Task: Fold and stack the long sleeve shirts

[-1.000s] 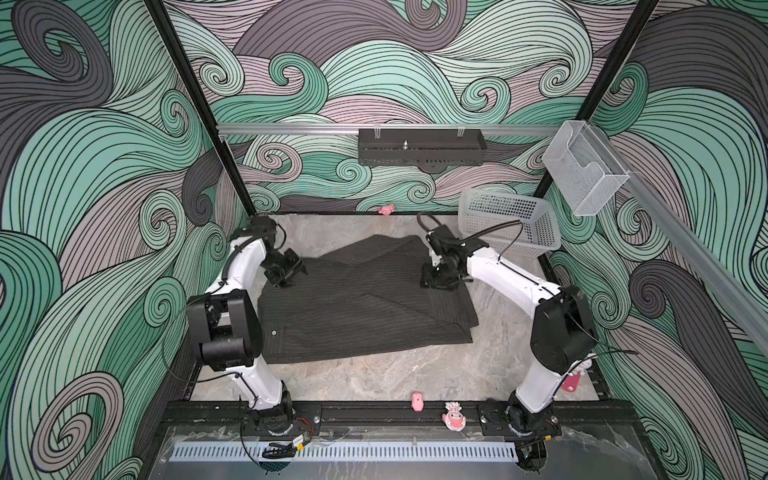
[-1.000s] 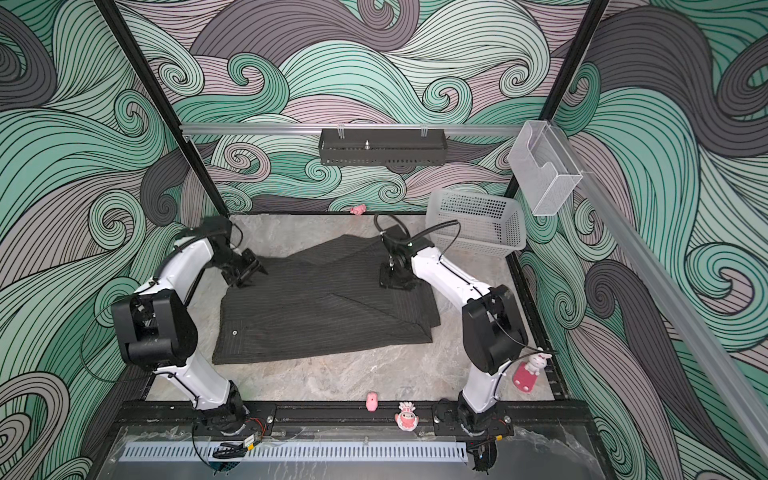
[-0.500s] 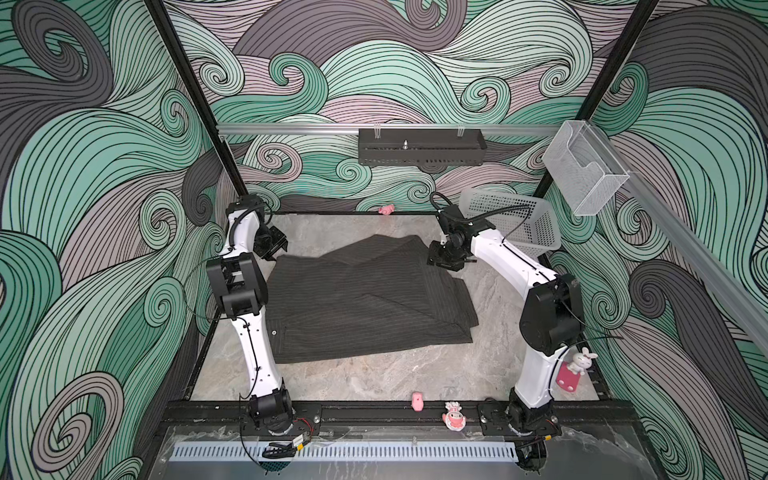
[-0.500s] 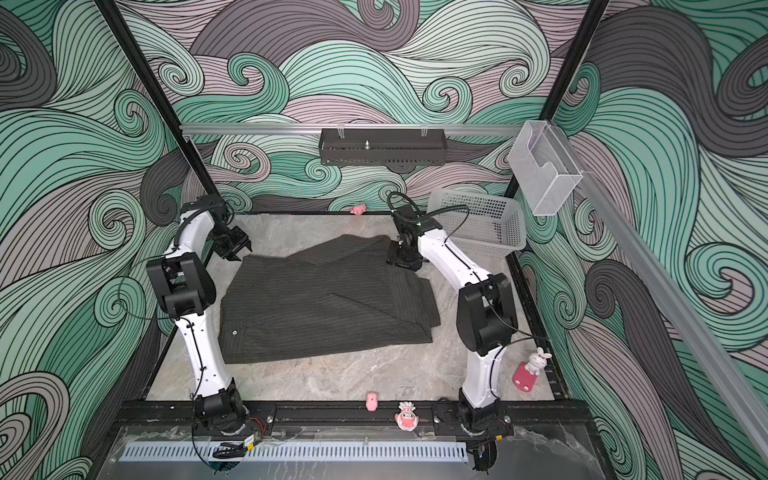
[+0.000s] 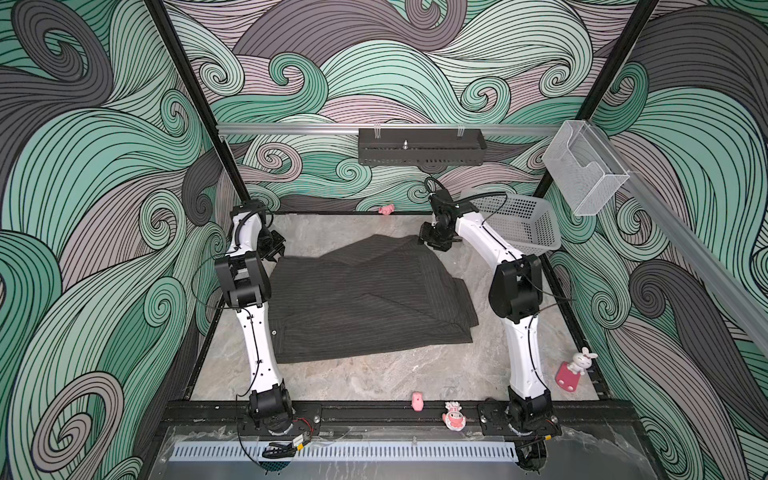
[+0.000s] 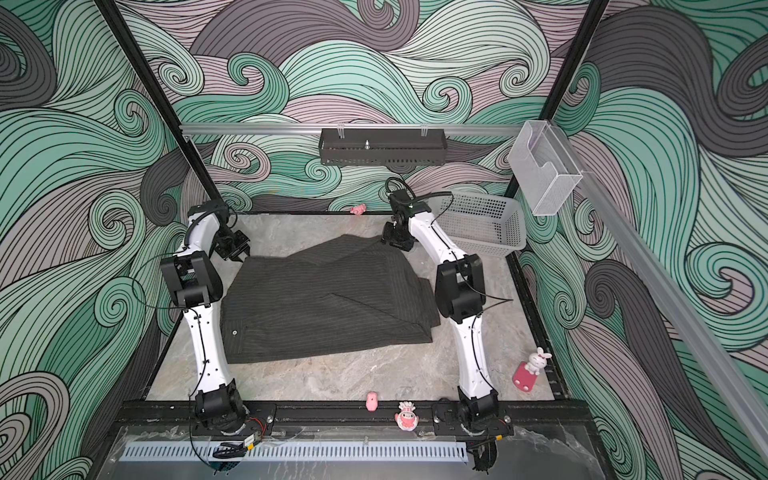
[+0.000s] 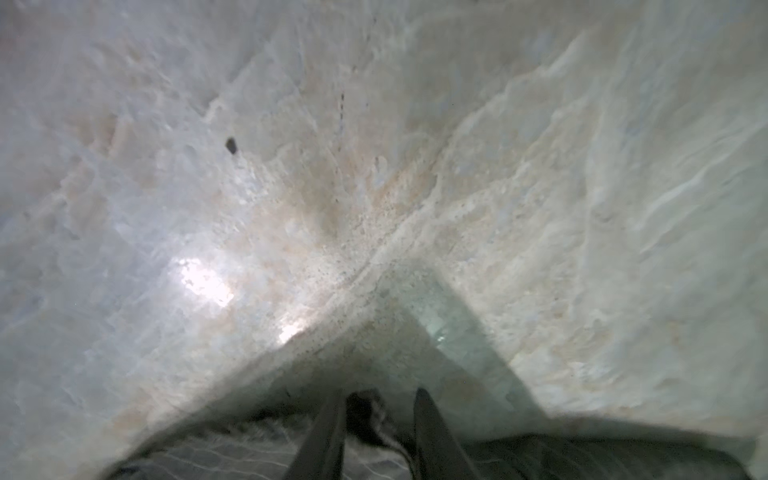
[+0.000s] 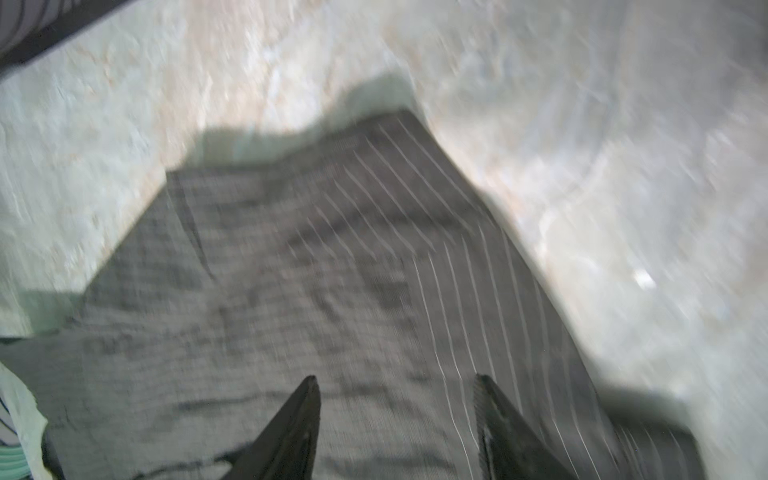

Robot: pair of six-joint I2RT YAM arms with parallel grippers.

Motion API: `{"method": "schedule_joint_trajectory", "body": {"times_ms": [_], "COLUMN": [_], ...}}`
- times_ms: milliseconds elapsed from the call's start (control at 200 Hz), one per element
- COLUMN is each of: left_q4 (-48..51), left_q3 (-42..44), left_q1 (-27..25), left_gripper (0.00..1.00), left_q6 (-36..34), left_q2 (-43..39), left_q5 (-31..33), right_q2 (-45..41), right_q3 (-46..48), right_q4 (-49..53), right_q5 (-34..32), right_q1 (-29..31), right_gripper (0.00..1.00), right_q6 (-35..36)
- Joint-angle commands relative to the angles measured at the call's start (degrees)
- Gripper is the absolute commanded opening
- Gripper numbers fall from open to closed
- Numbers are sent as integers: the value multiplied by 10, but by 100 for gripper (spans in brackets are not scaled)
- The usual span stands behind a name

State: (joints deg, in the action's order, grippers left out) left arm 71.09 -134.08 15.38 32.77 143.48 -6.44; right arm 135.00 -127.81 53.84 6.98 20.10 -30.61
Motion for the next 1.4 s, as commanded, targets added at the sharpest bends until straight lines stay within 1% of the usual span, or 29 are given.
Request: {"method": "schedule_joint_trajectory", "body": {"times_ms": [0, 80, 210, 265, 460, 535, 635, 700, 761, 886, 1101, 1396], "left_q4": [31, 31, 33, 33, 31, 31, 31, 31, 31, 32, 31, 27], "left_q3": [-16, -17, -22, -23, -25, -24, -26, -26, -25, -26, -22, -1], "left_q1": [6, 6, 6, 7, 8, 8, 9, 9, 10, 15, 23, 27], "left_gripper": [19, 11, 3, 0, 0, 0, 0, 0, 0, 0, 0, 0], "left_q6": [-15, -20, -26, -27, -31, -31, -31, -31, -31, -29, -25, -34], "left_q2": [18, 21, 21, 20, 21, 23, 22, 19, 17, 10, -12, -58], "left_q5": [-7, -14, -18, -19, -20, -19, -12, -10, -8, -3, 4, 12], "right_q2": [70, 124, 195, 212, 235, 241, 242, 239, 230, 190, 102, 47], "right_q3": [-97, -165, -250, -257, -247, -250, -251, -252, -249, -215, -71, 19], "right_q4": [41, 41, 20, -11, -82, -101, -125, -140, -150, -168, -220, -219], "right_q5": [37, 58, 88, 99, 107, 114, 124, 139, 154, 180, 205, 221], "right_q1": [0, 2, 4, 6, 7, 6, 4, 2, 2, -1, -11, -26], "right_gripper": [60, 60, 59, 58, 51, 39, 21, 7, 0, 0, 0, 0], "right_q6": [-9, -25, -67, -92, -165, -190, -226, -247, -262, -286, -304, -279]}}
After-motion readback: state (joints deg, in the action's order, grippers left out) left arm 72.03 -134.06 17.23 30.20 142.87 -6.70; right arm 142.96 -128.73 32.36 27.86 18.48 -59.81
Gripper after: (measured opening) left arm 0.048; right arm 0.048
